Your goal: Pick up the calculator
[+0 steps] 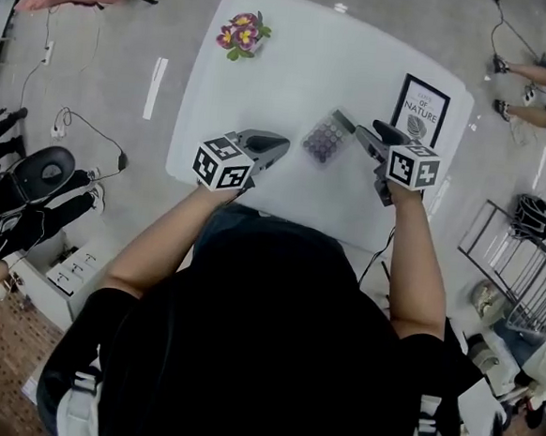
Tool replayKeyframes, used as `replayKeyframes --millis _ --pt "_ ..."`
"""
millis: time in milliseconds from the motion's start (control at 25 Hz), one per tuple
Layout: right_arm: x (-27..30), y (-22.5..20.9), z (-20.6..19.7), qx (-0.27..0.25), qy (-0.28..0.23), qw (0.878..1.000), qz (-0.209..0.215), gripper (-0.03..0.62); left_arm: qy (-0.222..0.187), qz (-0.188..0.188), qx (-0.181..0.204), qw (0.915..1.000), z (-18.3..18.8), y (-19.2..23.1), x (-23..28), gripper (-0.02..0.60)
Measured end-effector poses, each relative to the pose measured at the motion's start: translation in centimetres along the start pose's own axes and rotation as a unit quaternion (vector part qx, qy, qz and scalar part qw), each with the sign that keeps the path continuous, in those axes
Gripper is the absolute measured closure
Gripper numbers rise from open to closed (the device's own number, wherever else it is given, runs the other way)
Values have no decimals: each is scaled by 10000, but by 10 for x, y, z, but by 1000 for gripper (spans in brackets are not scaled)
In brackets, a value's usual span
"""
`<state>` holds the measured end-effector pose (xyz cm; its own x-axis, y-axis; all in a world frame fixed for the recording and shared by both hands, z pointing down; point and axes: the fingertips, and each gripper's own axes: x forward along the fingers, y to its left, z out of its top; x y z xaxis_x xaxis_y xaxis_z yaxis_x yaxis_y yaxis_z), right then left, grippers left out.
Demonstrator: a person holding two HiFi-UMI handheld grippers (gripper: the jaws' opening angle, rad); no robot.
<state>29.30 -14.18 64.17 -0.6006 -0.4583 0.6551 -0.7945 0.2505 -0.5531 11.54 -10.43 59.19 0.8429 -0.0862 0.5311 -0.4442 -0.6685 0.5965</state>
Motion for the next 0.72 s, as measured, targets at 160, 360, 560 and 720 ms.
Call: replayKeyframes --millis 160,360,560,720 --pt "20 -9 -9 -98 345 9993 95 355 114 -47 -192 9997 -11 2 15 566" --pt "42 -15 -19 -112 599 9979 227 349 229 -86 -283 9993 -28 0 28 566" --pt "59 -22 -25 -121 790 9961 367 341 389 -149 -351 9985 -41 2 42 566" --pt "69 -31 -27 -133 891 9950 421 341 427 -177 -434 9980 -51 8 54 566"
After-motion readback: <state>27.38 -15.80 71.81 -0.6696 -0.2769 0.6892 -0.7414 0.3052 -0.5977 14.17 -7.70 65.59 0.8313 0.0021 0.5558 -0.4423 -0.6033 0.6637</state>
